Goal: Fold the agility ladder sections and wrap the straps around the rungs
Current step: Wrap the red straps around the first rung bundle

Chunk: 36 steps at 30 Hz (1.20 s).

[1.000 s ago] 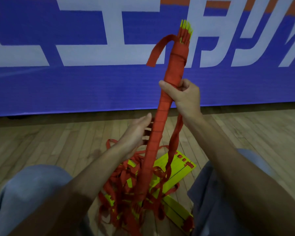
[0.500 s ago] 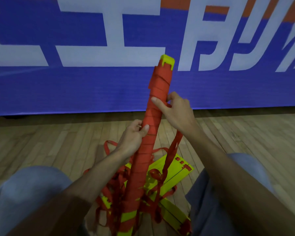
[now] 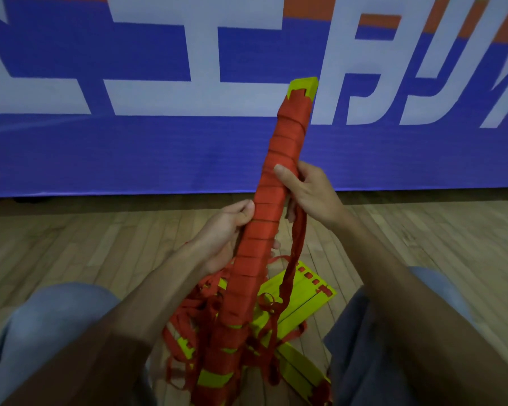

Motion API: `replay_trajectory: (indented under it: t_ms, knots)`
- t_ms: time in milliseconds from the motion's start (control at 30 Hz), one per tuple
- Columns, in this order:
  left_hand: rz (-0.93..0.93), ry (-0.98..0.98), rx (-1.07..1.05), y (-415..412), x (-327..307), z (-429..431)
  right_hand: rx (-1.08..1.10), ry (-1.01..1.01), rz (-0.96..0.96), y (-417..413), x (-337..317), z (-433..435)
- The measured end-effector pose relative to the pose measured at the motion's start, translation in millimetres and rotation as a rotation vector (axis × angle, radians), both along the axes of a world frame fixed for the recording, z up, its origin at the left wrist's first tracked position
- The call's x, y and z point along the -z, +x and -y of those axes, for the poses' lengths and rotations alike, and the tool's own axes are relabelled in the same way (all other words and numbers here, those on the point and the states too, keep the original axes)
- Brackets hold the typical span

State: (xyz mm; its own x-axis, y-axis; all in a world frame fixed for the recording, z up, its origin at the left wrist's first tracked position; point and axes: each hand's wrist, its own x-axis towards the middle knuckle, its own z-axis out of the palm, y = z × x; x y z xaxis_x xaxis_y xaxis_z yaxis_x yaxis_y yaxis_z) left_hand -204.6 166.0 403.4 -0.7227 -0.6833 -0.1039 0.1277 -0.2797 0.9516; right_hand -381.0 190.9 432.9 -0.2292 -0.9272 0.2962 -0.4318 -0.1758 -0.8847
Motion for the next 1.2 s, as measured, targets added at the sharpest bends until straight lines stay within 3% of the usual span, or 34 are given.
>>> replay_trajectory:
  t_ms: [233, 333, 533, 833, 967, 1100, 1200]
  knots:
    - [0.019, 0.059, 0.083, -1.3, 7.5, 6.1, -0.084, 0.067, 0.186, 1.7, -6.9, -3.3]
    - [0.020, 0.037, 0.102, -2.4, 9.5, 8.0, -0.022, 0.007, 0.150, 1.2, -2.2, 2.2]
    - [0.222, -0.169, 0.025, -9.1, 12.5, 6.0, 0.281, -0.076, 0.063, 7.3, 4.3, 10.6]
    - [0.460, -0.505, -0.191, -33.0, 42.1, -11.5, 0.360, -0.020, 0.120, 5.4, 10.3, 8.7]
    - [0.410, -0.562, -0.235, -37.5, 41.1, -12.1, 0.388, -0.027, 0.166, 6.0, 13.1, 10.9]
    - [0.421, -0.638, -0.253, -29.0, 38.7, -3.0, 0.338, -0.007, 0.026, 1.9, 8.7, 12.3]
    - [0.351, -0.524, -0.253, -20.3, 32.5, 1.5, 0.285, -0.006, -0.152, -1.6, 7.7, 10.8]
